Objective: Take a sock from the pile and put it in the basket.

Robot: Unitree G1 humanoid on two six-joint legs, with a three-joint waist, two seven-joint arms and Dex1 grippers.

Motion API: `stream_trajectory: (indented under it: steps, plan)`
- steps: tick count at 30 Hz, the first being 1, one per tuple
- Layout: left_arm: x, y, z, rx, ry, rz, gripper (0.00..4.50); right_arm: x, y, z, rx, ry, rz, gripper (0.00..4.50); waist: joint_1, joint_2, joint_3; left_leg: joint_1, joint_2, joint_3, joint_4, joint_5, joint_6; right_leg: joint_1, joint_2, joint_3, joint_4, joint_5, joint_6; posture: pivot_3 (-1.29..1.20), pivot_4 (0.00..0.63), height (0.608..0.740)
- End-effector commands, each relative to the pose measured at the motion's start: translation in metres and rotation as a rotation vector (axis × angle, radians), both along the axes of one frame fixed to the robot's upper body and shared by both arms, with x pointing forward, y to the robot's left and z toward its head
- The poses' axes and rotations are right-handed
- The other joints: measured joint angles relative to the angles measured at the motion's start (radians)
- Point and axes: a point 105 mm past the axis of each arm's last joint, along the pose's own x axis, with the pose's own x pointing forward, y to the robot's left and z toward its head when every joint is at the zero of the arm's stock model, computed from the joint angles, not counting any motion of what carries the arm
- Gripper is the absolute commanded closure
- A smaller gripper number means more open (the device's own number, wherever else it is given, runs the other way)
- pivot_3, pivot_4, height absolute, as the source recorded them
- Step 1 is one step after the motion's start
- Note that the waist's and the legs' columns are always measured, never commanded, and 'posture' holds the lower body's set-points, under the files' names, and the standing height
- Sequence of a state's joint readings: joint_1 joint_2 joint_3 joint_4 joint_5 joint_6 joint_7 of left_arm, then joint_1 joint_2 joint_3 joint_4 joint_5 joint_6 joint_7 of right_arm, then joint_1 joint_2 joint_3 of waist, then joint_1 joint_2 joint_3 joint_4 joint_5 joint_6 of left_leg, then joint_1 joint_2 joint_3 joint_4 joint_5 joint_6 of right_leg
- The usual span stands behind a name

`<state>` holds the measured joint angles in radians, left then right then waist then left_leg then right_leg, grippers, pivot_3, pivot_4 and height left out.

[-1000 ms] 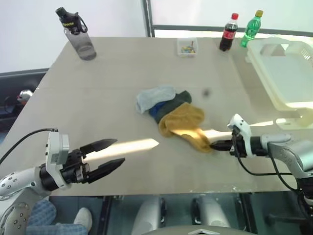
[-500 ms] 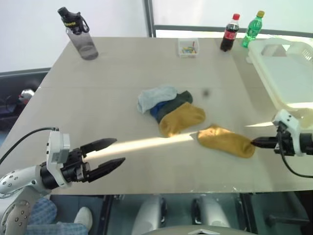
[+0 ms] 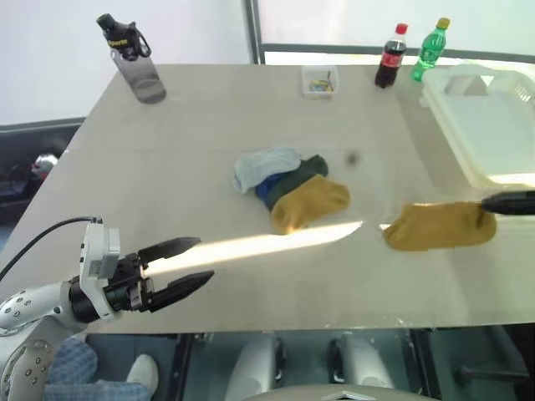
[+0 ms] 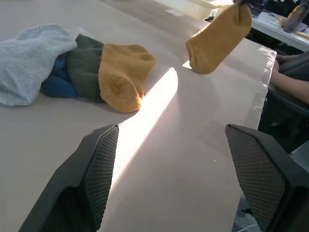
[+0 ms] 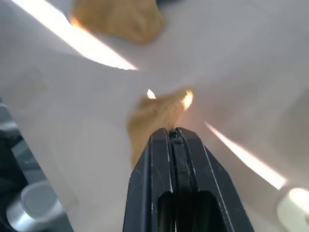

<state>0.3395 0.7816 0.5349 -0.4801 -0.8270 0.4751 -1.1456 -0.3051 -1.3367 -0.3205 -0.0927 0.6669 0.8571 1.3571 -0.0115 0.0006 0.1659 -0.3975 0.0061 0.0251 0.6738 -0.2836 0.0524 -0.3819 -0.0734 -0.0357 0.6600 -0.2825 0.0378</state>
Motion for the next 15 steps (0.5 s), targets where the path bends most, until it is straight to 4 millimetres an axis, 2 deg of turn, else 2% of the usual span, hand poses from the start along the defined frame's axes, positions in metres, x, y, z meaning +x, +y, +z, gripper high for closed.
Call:
stream_trajectory:
  steps: [1,7,10,15]
  plan:
    - [-0.002,-0.003,0.003,0.003,-0.009,-0.020,0.74,-0.004,0.045,-0.002,0.135,0.024,0.150,4.44,0.000,-0.001,0.000,0.000,0.000,0.000,0.000,0.000,0.000,0.000,0.000,0.000,0.000,0.000,0.000,0.00,0.150,0.740]
    - [-0.002,-0.004,0.004,0.001,-0.011,-0.023,0.74,0.002,0.089,-0.038,0.247,0.132,0.192,4.44,0.009,-0.002,0.000,-0.002,0.000,0.000,0.001,0.000,-0.001,0.000,-0.001,0.000,-0.001,0.000,0.000,0.00,0.150,0.740]
    - [-0.004,-0.006,0.008,-0.011,-0.025,-0.034,0.74,0.016,0.111,-0.057,0.296,0.164,0.134,4.44,0.009,-0.002,0.000,-0.002,0.000,0.000,0.001,0.000,-0.001,0.000,-0.001,0.000,-0.001,0.000,0.000,0.00,0.150,0.740]
    - [-0.006,-0.008,0.011,-0.024,-0.036,-0.041,0.74,0.024,0.145,-0.068,0.403,0.208,0.109,4.44,0.004,-0.002,0.000,-0.002,0.000,0.000,0.000,0.001,-0.001,-0.001,-0.001,0.000,-0.001,0.000,0.000,0.00,0.150,0.740]
